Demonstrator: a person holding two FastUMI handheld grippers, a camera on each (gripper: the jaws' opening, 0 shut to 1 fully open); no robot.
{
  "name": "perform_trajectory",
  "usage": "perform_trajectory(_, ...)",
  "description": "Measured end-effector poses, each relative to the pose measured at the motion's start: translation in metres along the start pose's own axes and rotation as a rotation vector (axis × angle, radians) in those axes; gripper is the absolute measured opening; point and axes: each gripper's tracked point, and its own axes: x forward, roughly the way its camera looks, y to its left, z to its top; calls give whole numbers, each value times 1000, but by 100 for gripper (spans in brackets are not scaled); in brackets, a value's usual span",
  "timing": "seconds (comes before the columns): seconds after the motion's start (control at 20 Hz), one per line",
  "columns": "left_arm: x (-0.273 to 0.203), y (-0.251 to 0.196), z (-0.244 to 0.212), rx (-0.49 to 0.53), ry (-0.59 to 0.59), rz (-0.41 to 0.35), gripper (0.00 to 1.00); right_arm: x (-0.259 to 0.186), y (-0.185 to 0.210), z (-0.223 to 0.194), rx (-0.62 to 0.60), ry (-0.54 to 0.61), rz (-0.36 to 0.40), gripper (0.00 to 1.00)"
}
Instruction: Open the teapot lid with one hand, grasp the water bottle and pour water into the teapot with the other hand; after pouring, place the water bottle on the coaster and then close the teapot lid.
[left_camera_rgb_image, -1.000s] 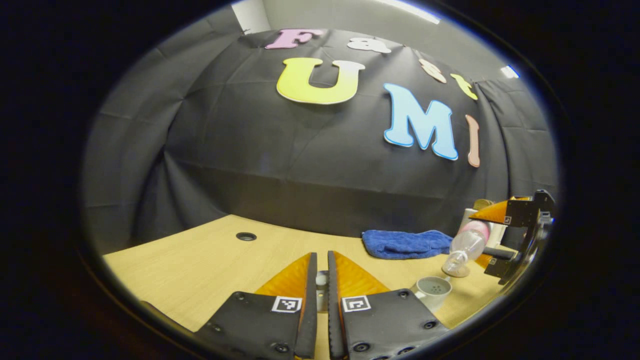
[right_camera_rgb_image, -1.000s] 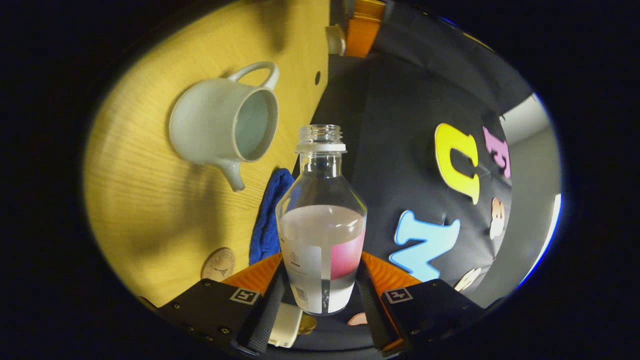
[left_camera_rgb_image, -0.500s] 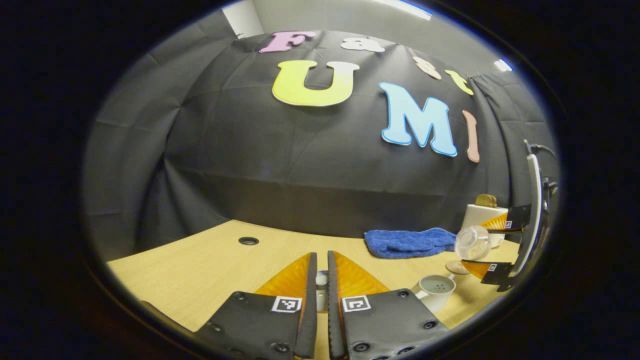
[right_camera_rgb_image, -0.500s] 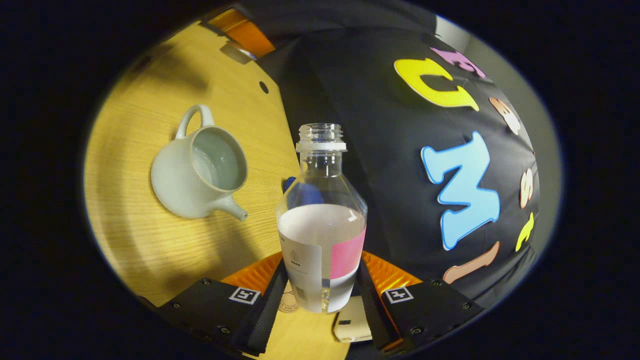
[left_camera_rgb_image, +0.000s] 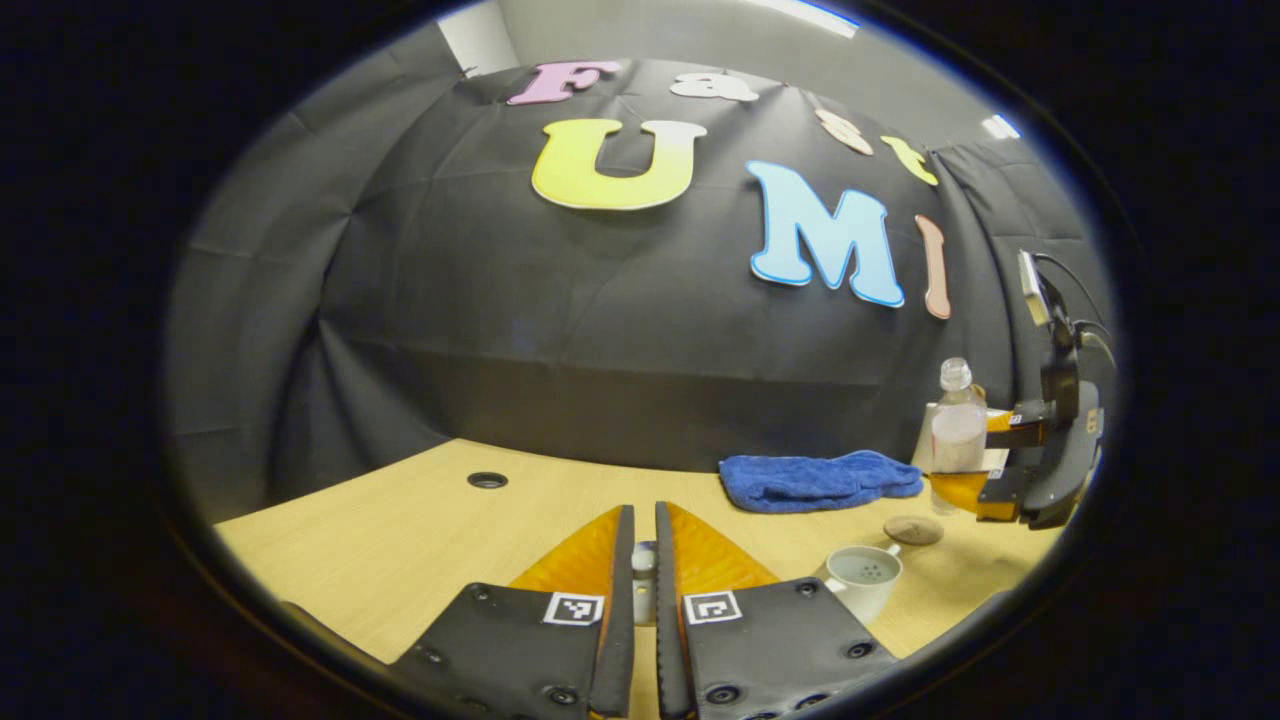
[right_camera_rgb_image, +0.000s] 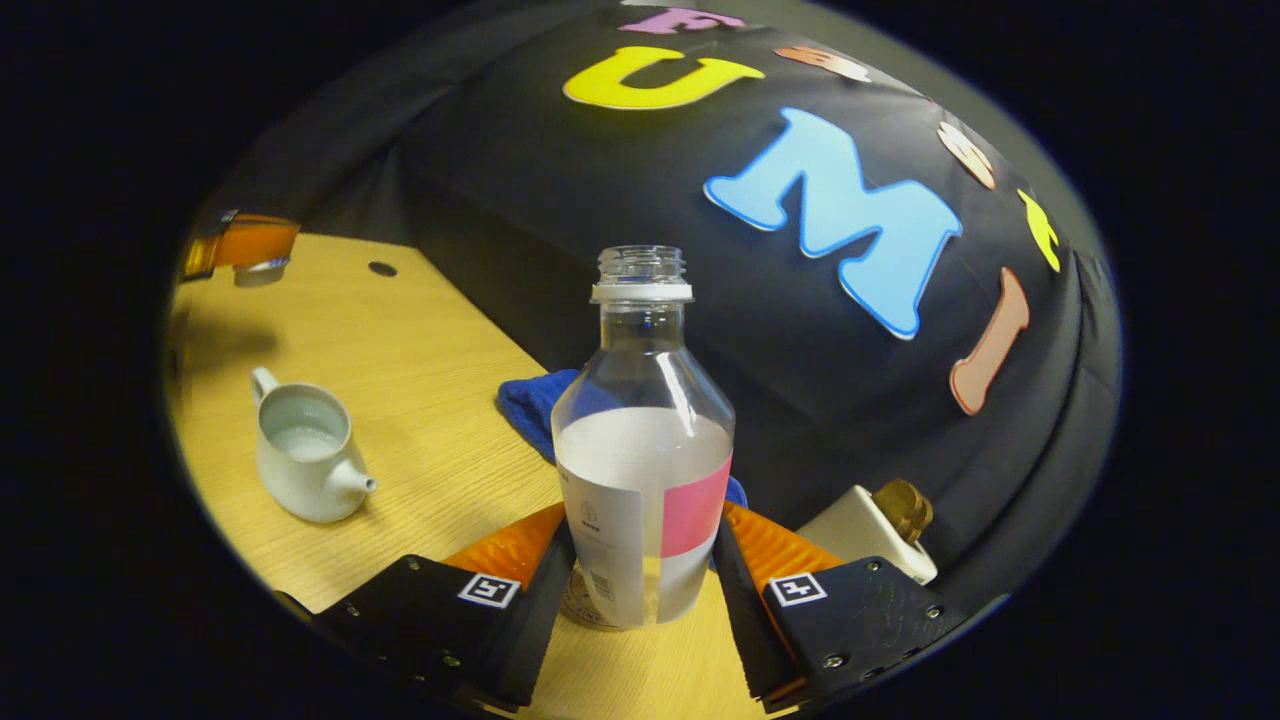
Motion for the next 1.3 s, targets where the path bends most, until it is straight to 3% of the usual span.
perform_trajectory(0.2, -1, -3, 1, 5, -1, -9, 18, 20, -17, -4, 283, -16, 0, 75)
perform_trajectory(0.45, 0, -3, 1, 14, -2, -8, 18, 35, -11, -21, 493, 2, 39, 75)
perform_trajectory(0.8, 0, -8, -2, 14, 8, -20, 18, 44, -8, -42, 584, 52, 41, 76)
perform_trajectory(1.3, 1, -6, -5, 27, 4, -16, 17, 42, -4, -32, 629, 38, 56, 81)
